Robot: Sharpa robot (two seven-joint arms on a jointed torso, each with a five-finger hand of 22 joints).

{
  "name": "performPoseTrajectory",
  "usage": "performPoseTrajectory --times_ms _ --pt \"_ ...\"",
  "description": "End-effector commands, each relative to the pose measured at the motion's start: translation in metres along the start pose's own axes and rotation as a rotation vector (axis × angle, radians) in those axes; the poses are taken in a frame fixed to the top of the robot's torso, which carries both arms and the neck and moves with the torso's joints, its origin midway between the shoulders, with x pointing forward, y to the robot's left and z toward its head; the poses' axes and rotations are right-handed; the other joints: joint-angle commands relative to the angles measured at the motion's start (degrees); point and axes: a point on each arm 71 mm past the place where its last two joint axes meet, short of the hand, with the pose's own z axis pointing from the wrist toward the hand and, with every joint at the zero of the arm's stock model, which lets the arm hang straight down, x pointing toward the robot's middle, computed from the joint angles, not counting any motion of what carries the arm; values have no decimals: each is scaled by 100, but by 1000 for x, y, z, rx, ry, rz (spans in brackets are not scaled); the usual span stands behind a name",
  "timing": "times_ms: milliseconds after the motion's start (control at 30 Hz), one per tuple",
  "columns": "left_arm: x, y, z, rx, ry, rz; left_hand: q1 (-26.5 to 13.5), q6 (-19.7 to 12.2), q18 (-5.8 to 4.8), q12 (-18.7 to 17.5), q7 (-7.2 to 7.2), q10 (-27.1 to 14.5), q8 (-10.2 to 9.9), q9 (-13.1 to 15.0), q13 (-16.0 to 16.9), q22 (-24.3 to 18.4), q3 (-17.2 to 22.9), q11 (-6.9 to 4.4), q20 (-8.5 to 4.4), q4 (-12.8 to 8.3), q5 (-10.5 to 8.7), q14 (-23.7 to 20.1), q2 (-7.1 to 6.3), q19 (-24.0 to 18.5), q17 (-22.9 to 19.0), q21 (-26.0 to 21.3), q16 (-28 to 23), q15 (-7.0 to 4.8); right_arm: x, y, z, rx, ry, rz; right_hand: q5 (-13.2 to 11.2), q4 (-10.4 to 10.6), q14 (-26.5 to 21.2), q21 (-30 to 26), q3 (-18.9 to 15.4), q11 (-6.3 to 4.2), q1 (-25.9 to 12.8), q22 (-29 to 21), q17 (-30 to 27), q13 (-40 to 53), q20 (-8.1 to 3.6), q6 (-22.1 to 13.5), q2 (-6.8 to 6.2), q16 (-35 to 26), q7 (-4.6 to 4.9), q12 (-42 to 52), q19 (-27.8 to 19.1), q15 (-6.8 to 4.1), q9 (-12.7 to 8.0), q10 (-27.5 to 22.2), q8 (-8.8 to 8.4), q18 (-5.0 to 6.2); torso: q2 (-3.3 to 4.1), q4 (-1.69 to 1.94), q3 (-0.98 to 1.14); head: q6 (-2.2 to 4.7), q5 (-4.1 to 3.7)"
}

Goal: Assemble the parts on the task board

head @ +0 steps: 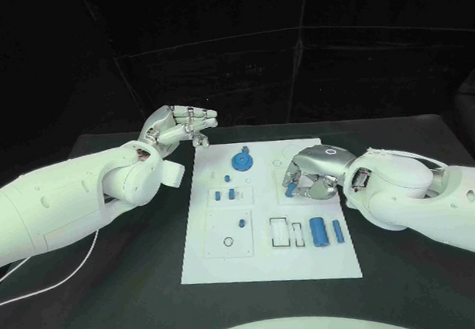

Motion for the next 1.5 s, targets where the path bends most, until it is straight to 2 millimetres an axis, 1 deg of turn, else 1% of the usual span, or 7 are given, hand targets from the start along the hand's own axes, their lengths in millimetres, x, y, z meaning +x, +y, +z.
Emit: performPoseTrajectory --times_ms 33,233,433,800,1000,1233,1500 --pt "0 -1 0 1 8 -7 17 -46 79 38 -3 -46 -27 -5 7 -9 -34 -1 19 -5 2 -42 36 -24 -5 -31 -27 -4 -9 9 -6 -44 -89 42 16 10 245 38 55 -85 -123 4 9 7 20 34 -130 30 17 -65 16 -47 -7 132 -21 -90 -3 -4 -3 7 1" --pt "0 0 1 1 9 -7 17 -46 79 38 -3 -46 -27 -5 7 -9 -34 -1 19 -5 2 -42 36 -24 -5 -31 -27 -4 -15 29 -13 -109 -113 116 17 4 246 46 73 -81 -159 14 20 5 21 19 -165 38 21 -99 15 -45 -12 125 -40 -90 0 7 -8 19 -3" --pt "1 0 2 2 13 -9 17 -46 79 38 -3 -46 -27 -5 7 -9 -34 -1 19 -5 2 -42 36 -24 -5 -31 -27 -4 -14 56 -1 -190 -105 149 19 -5 245 43 94 -76 -171 2 12 4 23 7 -176 36 27 -124 7 -42 -16 117 -53 -88 5 11 -5 -1 39" --pt "5 0 3 3 21 -12 17 -46 79 38 -3 -46 -27 -5 7 -9 -34 -1 19 -5 2 -42 36 -24 -5 -31 -27 -4 11 103 18 -325 -61 183 26 -28 242 29 137 -66 -173 -35 -3 3 28 -13 -182 32 38 -160 -16 -35 -21 105 -75 -81 5 10 -16 -42 107" --pt "7 0 4 3 27 -14 21 -48 78 46 -3 -51 -26 -5 8 -14 -38 0 19 -6 2 -51 45 -22 -29 -37 -38 -4 25 112 26 -342 -18 167 28 -32 240 23 151 -61 -179 -51 -12 4 30 -16 -179 29 43 -171 -25 -32 -21 103 -81 -79 10 16 -14 -51 128" --pt "7 0 5 3 25 -13 21 -48 78 48 -2 -52 -25 -5 8 -15 -40 0 19 -6 2 -52 47 -22 -27 -39 -37 -3 38 117 34 -348 21 137 27 -32 239 22 152 -60 -184 -52 -13 4 31 -16 -181 29 44 -173 -27 -31 -21 103 -81 -79 12 -2 2 -55 179" --pt "7 0 6 2 26 -14 21 -48 78 48 -2 -52 -25 -5 8 -15 -40 0 19 -6 2 -52 47 -22 -27 -39 -37 -3 46 118 40 -330 69 95 27 -31 237 11 156 -58 -192 -76 -26 5 33 -15 -180 23 45 -177 -39 -29 -21 105 -83 -75 7 6 -4 -62 198"
